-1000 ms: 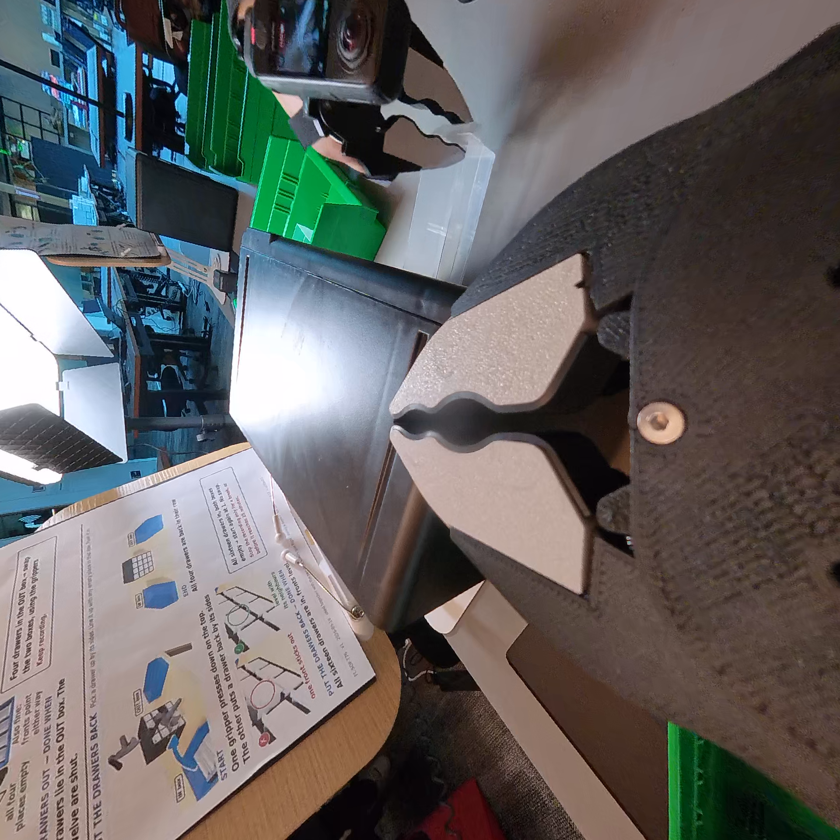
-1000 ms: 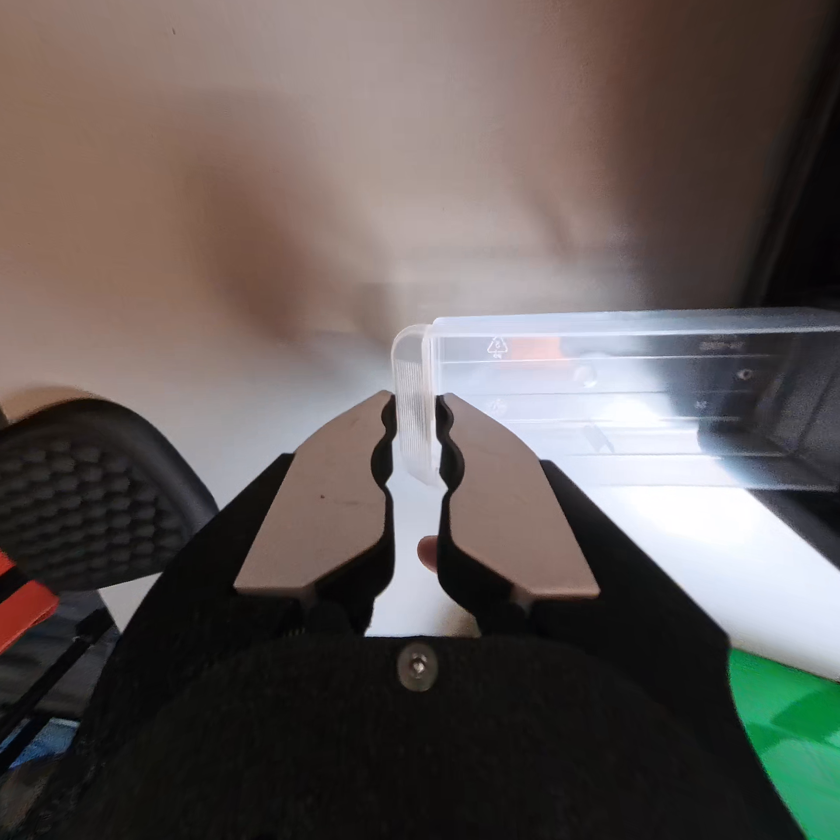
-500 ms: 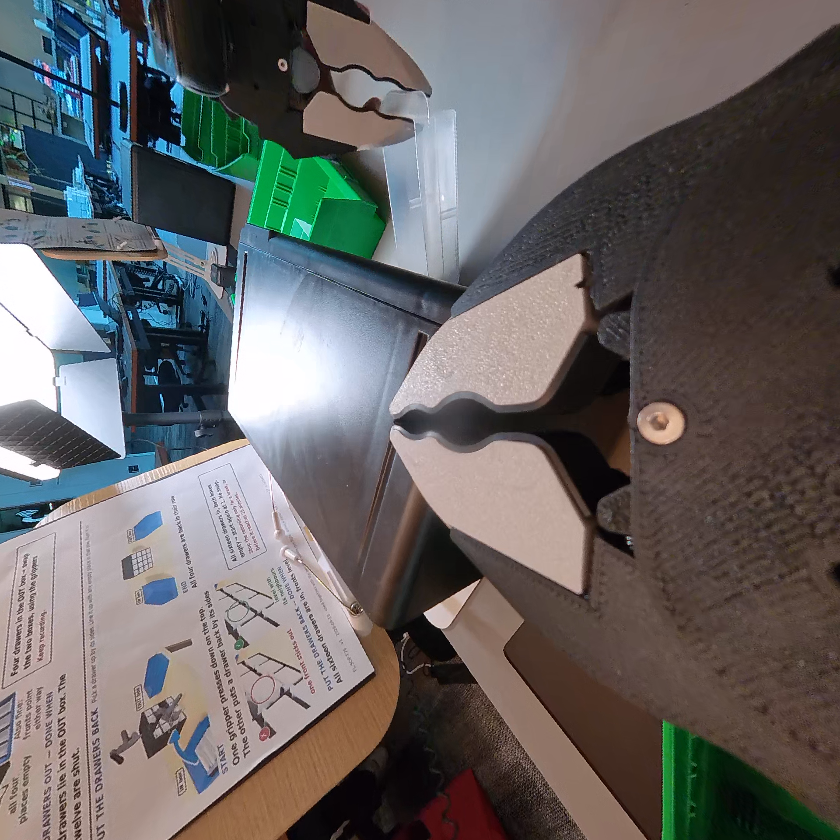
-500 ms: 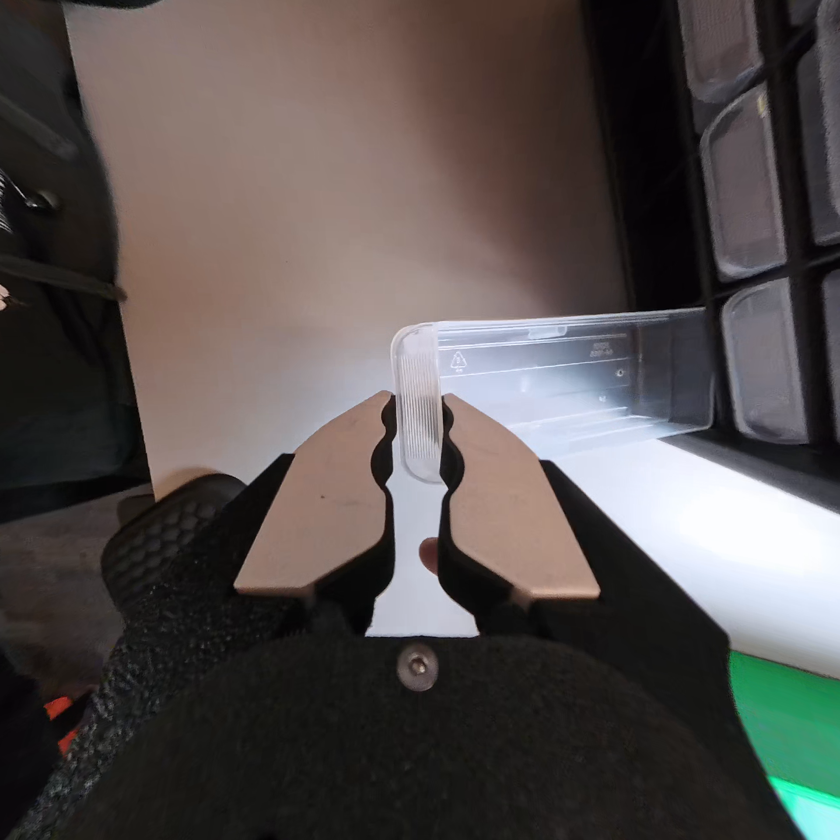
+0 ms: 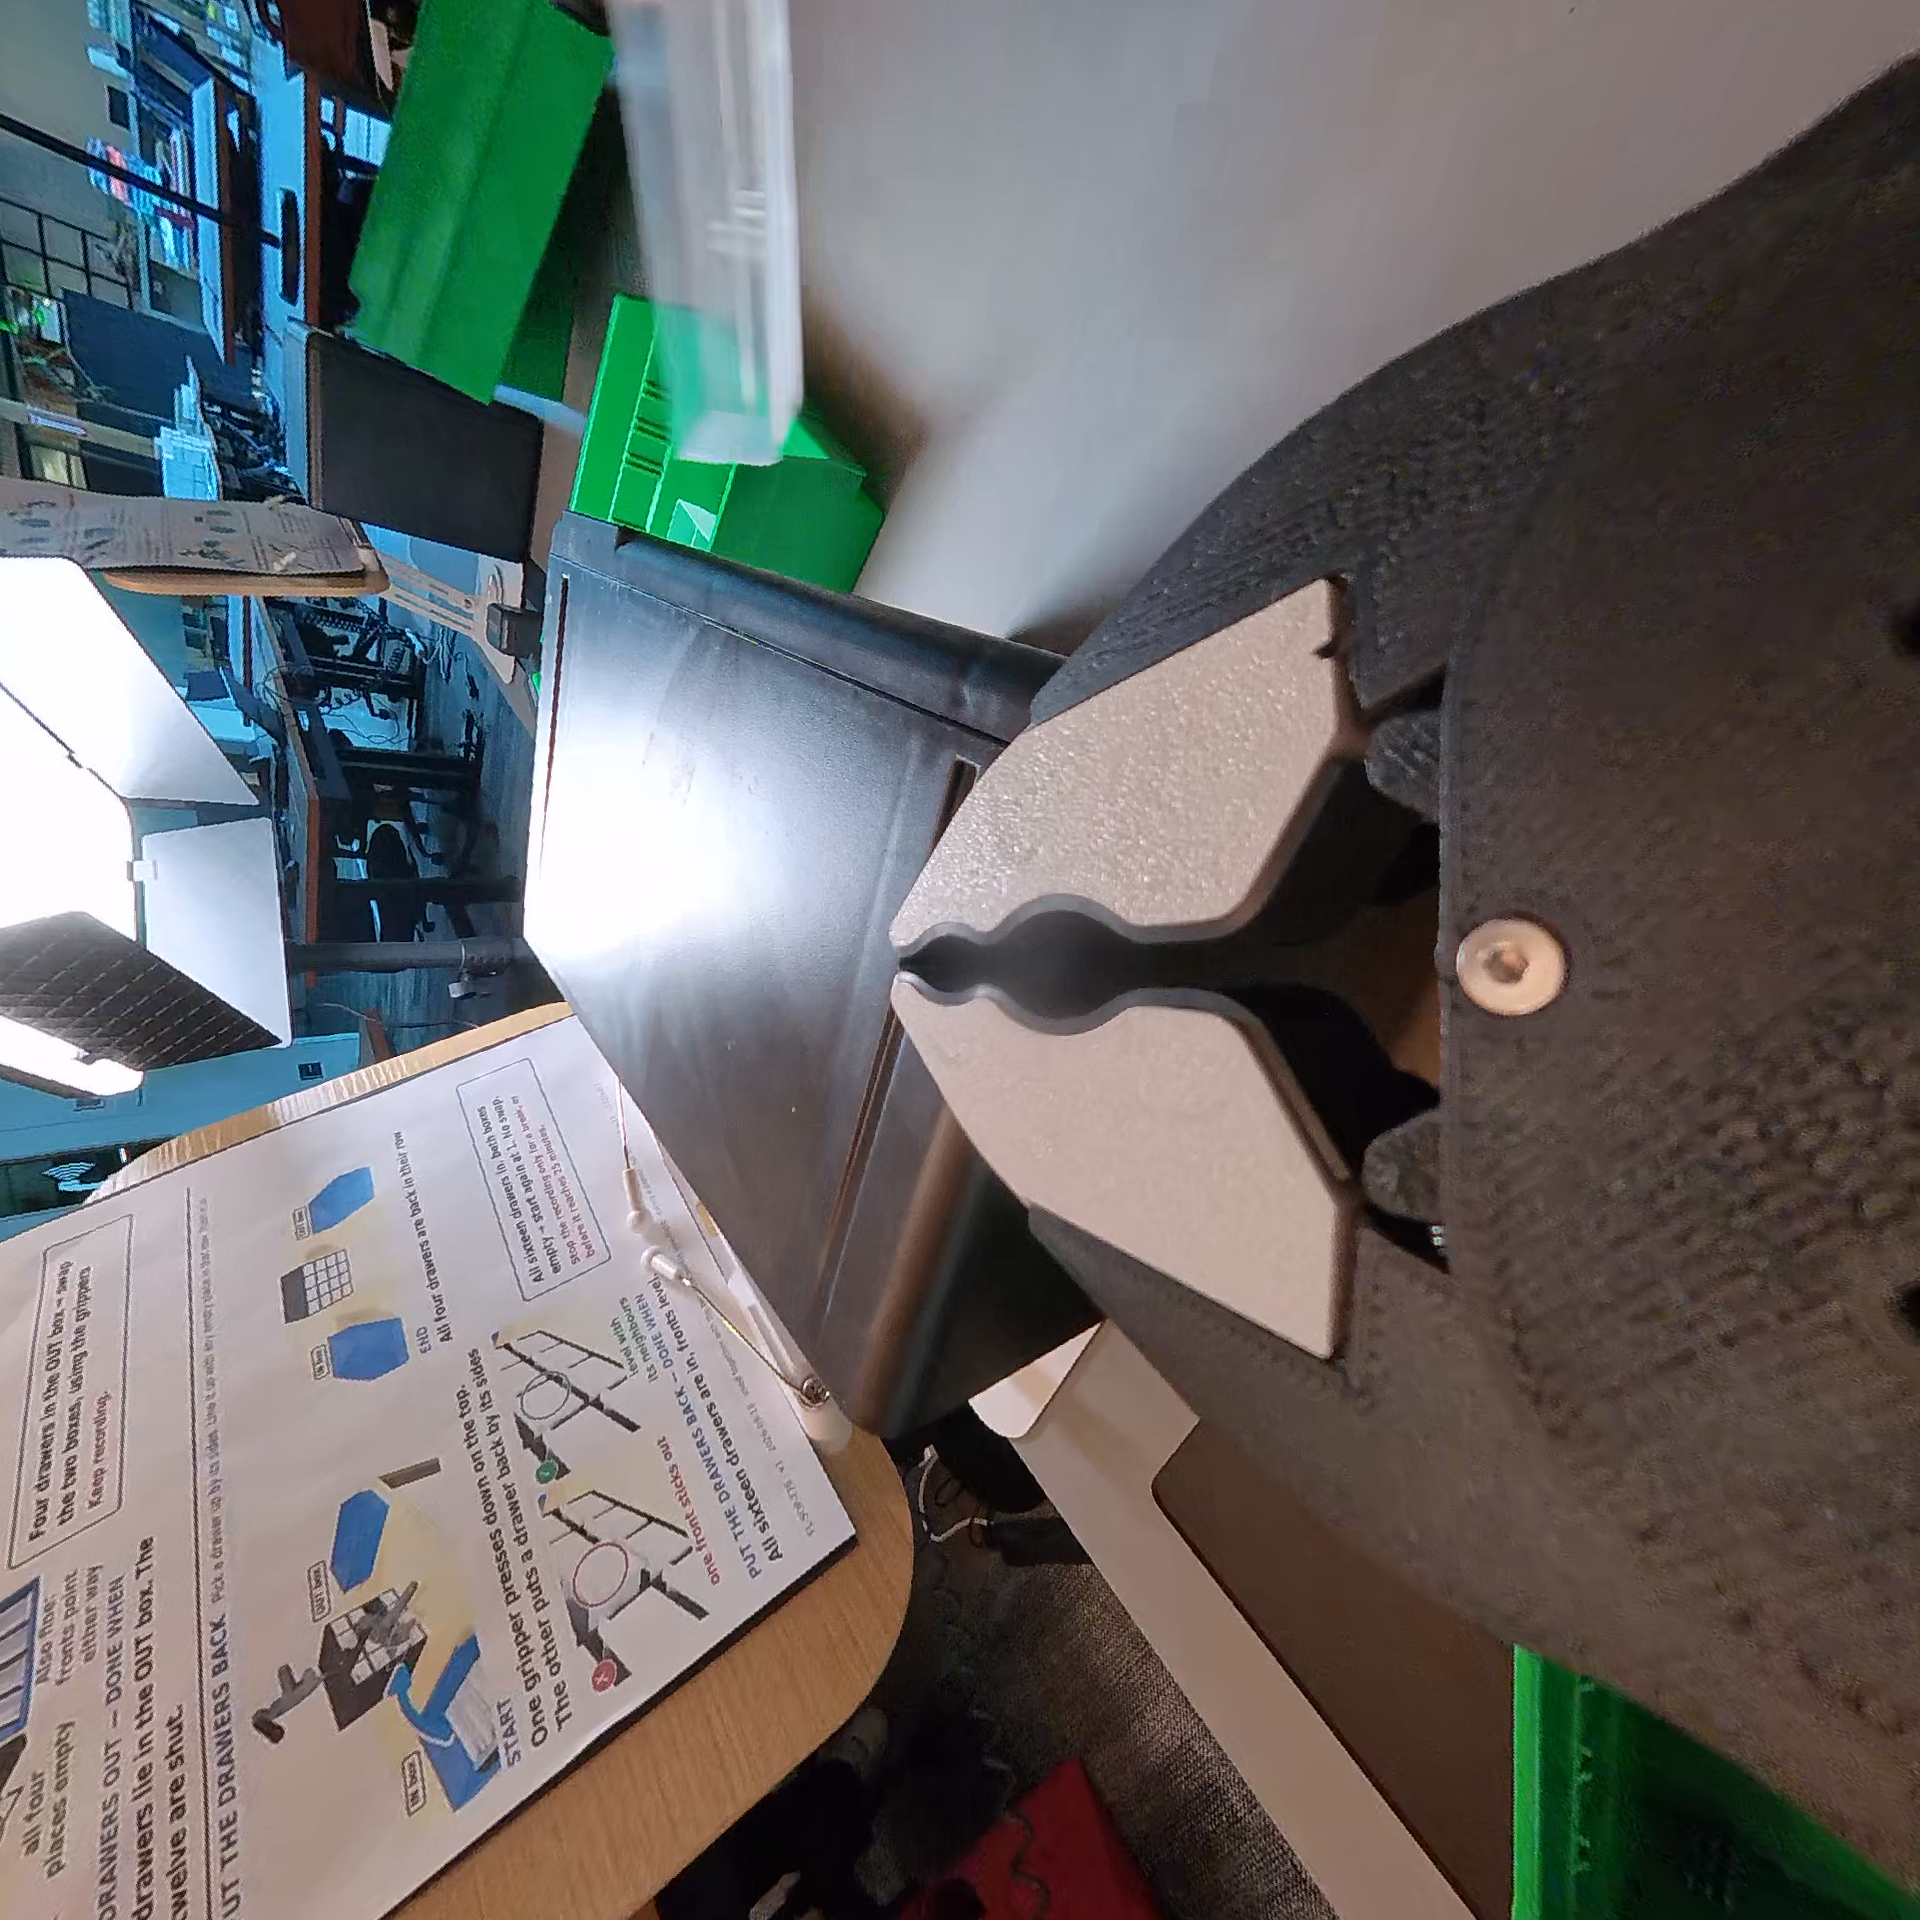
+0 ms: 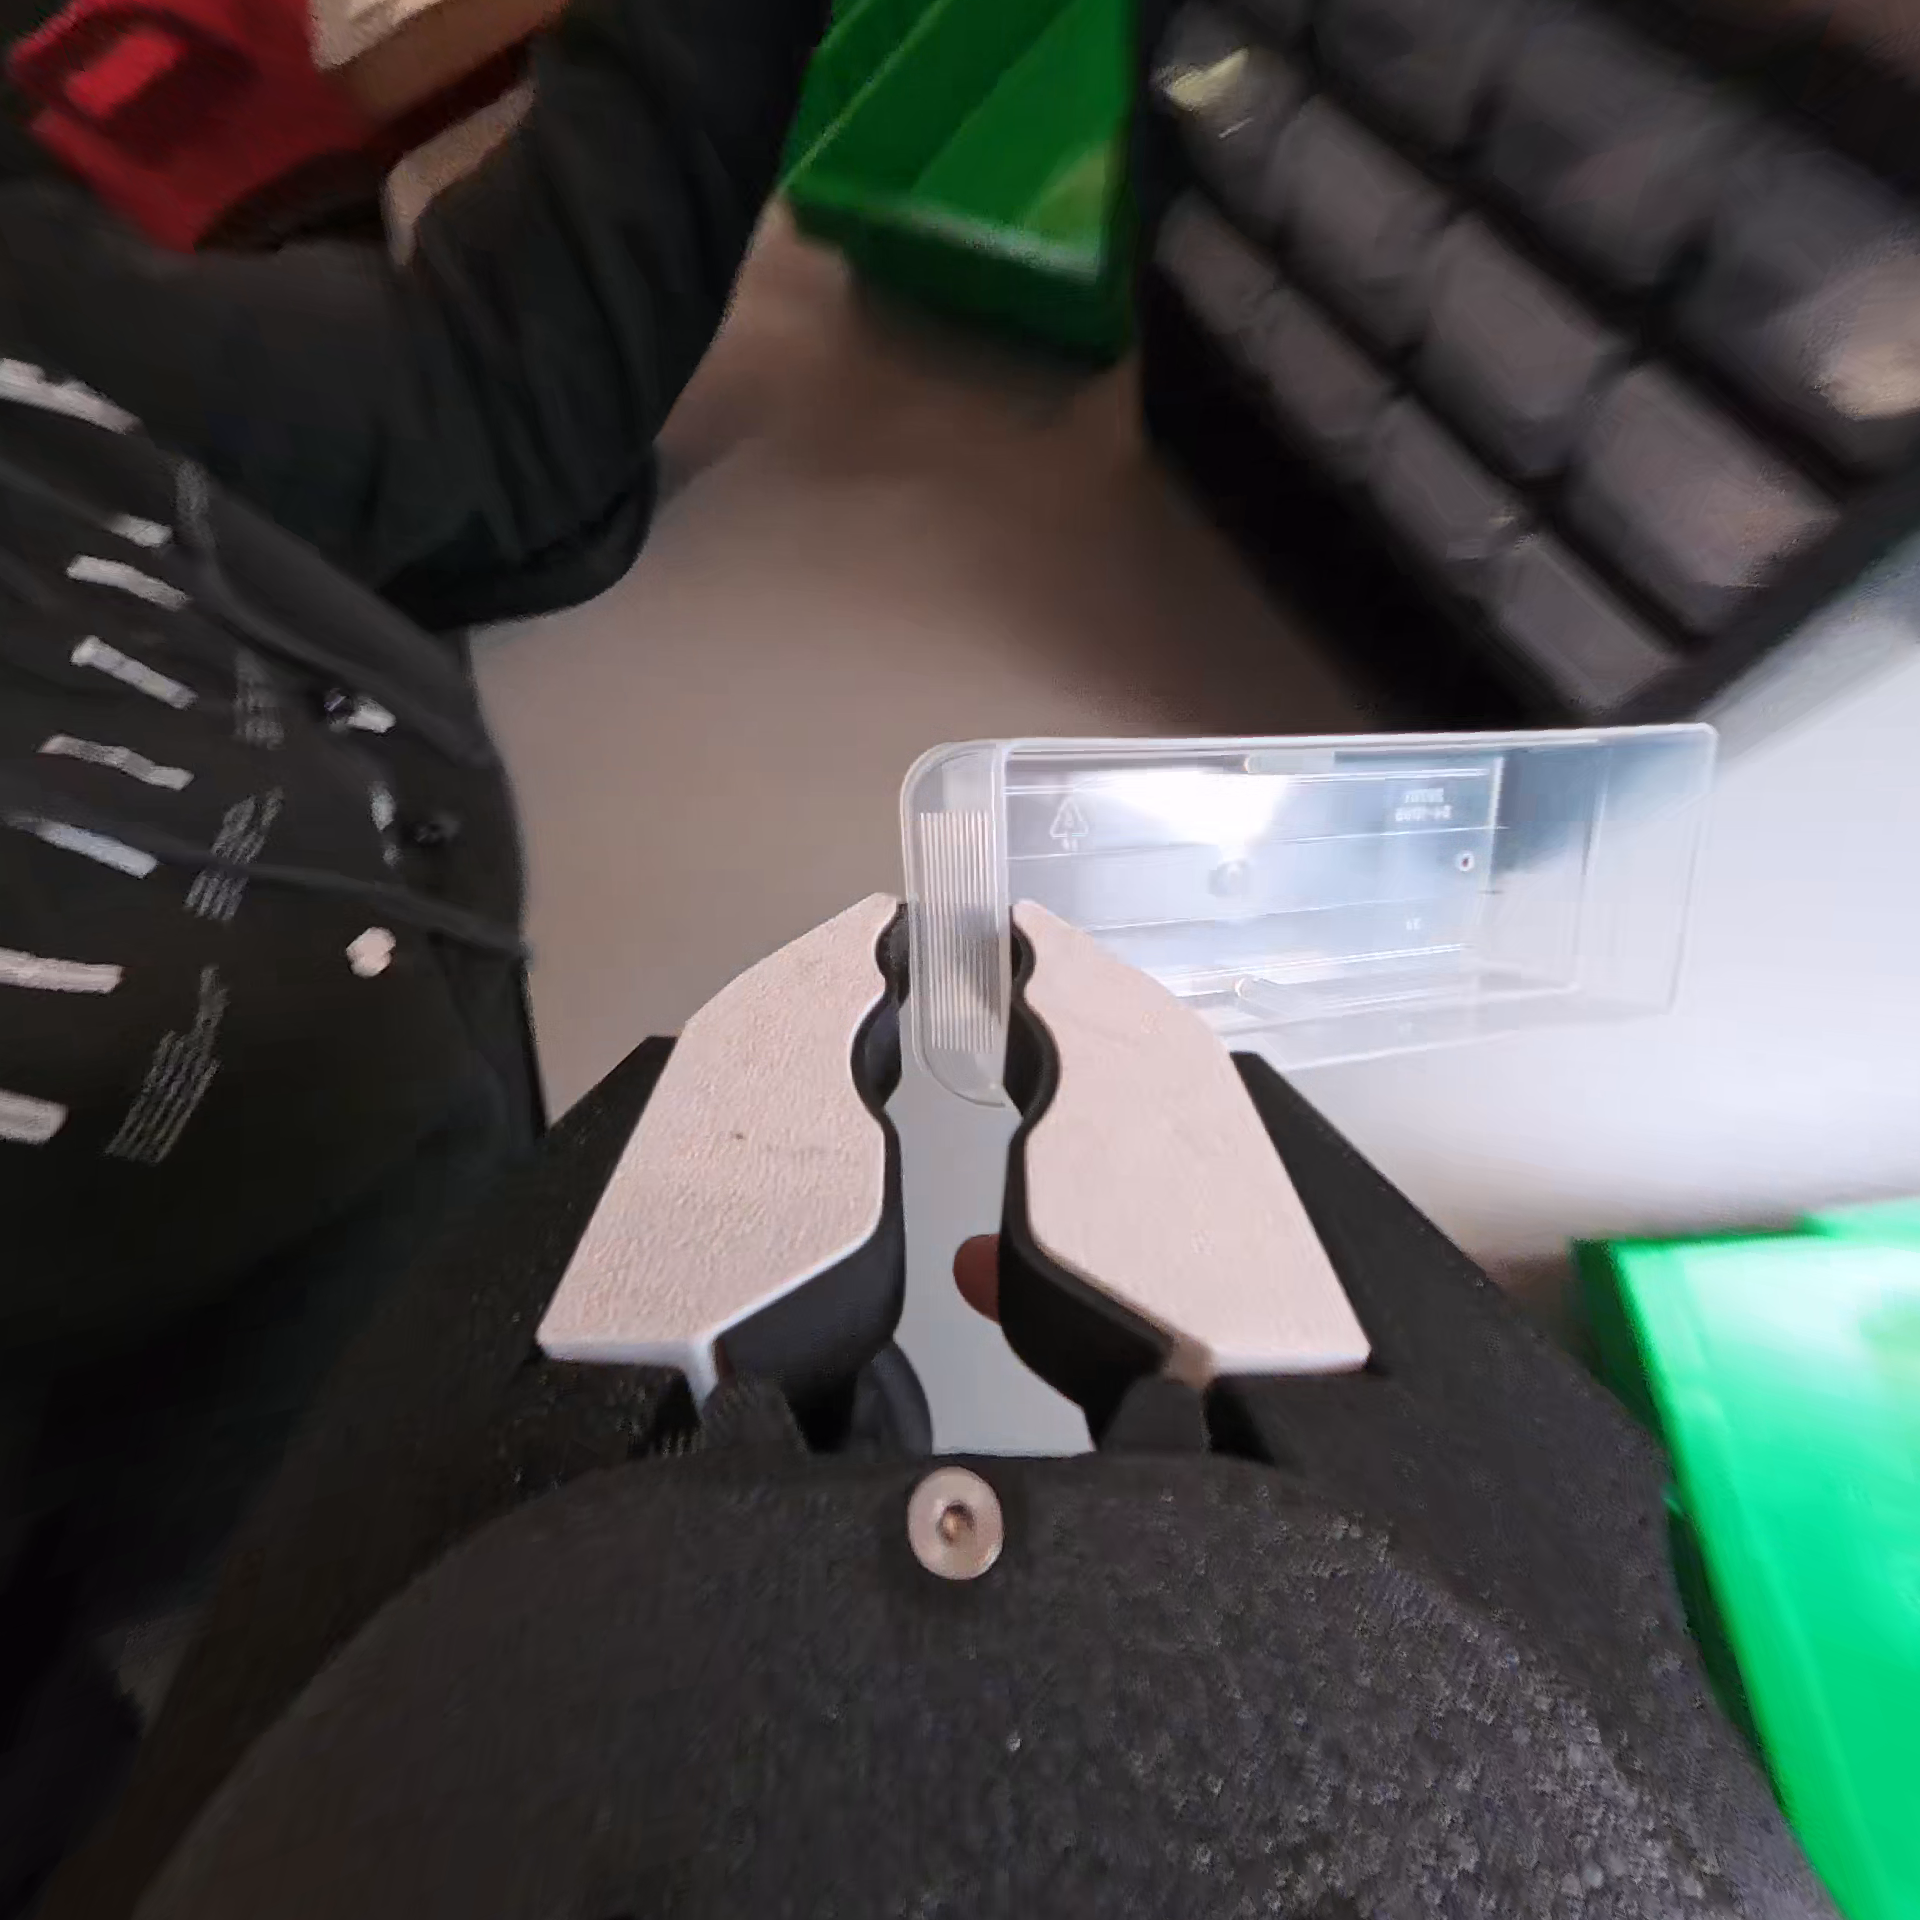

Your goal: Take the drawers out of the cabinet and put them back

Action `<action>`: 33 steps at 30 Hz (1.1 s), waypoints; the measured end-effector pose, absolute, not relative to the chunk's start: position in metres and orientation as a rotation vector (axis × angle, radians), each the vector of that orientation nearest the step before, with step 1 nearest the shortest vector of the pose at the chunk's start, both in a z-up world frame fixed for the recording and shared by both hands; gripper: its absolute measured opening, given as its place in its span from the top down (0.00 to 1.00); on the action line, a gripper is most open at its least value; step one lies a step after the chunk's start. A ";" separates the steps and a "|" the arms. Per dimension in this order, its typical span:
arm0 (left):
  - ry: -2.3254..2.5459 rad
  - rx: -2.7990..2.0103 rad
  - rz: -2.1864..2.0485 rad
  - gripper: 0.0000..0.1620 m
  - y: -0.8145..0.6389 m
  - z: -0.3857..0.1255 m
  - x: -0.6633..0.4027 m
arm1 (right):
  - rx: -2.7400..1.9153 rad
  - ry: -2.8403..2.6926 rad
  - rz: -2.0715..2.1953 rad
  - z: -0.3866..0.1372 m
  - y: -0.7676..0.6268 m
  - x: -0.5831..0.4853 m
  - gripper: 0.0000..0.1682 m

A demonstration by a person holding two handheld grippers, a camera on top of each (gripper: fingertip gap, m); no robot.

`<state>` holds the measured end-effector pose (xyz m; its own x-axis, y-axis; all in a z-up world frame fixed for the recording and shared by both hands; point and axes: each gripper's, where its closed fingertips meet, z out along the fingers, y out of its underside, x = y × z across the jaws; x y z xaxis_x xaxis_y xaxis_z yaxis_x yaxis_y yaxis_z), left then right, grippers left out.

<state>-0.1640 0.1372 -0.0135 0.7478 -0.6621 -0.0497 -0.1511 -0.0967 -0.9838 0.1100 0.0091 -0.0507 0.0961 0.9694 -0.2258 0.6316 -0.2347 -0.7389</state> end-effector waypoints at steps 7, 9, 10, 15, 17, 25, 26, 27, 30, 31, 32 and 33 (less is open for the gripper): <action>0.663 -1.645 -0.467 1.00 0.137 -0.013 -0.164 | -2.184 -0.914 0.672 -0.036 0.105 0.170 0.91; 0.669 -1.646 -0.462 1.00 0.136 -0.013 -0.164 | -2.291 -0.794 0.640 -0.056 0.124 0.183 0.91; 0.673 -1.646 -0.462 1.00 0.135 -0.013 -0.163 | -2.349 -0.744 0.610 -0.070 0.133 0.190 0.91; 0.682 -1.644 -0.456 1.00 0.134 -0.013 -0.163 | -2.556 -0.579 0.456 -0.132 0.166 0.212 0.91; 0.687 -1.640 -0.450 1.00 0.134 -0.013 -0.163 | -2.609 -0.549 0.426 -0.152 0.177 0.217 0.91; 0.688 -1.633 -0.466 1.00 0.134 -0.013 -0.163 | -2.710 -0.635 0.288 -0.186 0.210 0.222 0.90; 0.687 -1.632 -0.470 1.00 0.134 -0.013 -0.162 | -2.718 -0.693 0.231 -0.188 0.213 0.225 0.89; 0.686 -1.631 -0.476 1.00 0.134 -0.013 -0.162 | -2.733 -0.754 0.172 -0.190 0.214 0.229 0.88; 0.685 -1.628 -0.491 1.00 0.134 -0.013 -0.162 | -2.745 -0.935 -0.008 -0.194 0.216 0.239 0.86; 0.684 -1.627 -0.495 1.00 0.134 -0.013 -0.162 | -2.749 -0.980 -0.057 -0.195 0.217 0.242 0.86; 0.684 -1.626 -0.498 1.00 0.134 -0.013 -0.162 | -2.751 -1.016 -0.072 -0.196 0.217 0.241 0.85; 0.683 -1.626 -0.499 1.00 0.134 -0.013 -0.162 | -2.743 -1.046 -0.076 -0.197 0.218 0.239 0.85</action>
